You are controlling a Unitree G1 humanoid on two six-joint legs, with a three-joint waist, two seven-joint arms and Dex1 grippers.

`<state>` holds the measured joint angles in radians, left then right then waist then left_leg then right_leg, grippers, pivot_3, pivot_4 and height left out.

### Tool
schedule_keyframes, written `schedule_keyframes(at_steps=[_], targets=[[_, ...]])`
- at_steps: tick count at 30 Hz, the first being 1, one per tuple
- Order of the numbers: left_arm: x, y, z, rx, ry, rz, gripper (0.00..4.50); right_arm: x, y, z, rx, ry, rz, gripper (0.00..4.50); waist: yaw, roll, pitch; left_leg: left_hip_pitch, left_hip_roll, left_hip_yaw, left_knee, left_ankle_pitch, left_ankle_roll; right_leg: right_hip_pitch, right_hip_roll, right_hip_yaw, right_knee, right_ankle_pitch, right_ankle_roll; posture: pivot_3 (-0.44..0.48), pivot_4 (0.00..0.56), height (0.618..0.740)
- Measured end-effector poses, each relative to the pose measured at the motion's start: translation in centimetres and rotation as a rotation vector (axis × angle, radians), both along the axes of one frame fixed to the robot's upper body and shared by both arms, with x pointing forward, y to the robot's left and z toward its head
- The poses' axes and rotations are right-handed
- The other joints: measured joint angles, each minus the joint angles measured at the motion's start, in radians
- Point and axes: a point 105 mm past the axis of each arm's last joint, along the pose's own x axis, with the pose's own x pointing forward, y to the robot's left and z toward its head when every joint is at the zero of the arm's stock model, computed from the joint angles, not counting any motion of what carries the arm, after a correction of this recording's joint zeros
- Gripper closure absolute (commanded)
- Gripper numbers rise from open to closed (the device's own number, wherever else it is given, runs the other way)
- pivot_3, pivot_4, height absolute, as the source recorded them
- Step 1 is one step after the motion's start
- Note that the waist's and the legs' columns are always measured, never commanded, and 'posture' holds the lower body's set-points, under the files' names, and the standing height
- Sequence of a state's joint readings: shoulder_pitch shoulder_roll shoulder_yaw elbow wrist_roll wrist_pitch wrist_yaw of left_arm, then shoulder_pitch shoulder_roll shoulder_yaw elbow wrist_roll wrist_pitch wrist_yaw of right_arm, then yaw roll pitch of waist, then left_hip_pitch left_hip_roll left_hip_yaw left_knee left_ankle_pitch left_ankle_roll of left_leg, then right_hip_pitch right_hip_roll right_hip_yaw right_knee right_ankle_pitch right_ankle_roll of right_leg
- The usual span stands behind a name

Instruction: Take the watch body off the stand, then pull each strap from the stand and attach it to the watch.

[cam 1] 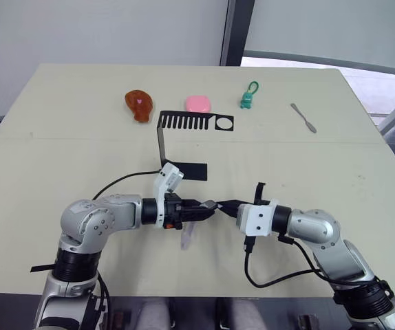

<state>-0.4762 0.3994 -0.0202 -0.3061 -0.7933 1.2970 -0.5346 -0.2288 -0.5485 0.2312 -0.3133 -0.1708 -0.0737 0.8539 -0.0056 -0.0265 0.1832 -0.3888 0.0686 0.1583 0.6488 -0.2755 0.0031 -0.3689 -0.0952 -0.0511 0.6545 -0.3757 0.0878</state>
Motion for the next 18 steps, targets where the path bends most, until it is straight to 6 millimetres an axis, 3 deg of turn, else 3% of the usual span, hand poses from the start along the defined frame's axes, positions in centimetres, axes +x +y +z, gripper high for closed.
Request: schedule_keyframes(at_steps=[18], targets=[[0.29, -0.32, -0.20, 0.007, -0.004, 0.027, 2.90, 0.22, -0.01, -0.12, -0.018, 0.003, -0.026, 4.50, 0.000, 0.000, 0.000, 0.000, 0.000, 0.000, 0.000, 0.000, 0.000, 0.000, 0.000, 0.000, 0.000, 0.000, 0.000, 0.000, 0.150, 0.740]])
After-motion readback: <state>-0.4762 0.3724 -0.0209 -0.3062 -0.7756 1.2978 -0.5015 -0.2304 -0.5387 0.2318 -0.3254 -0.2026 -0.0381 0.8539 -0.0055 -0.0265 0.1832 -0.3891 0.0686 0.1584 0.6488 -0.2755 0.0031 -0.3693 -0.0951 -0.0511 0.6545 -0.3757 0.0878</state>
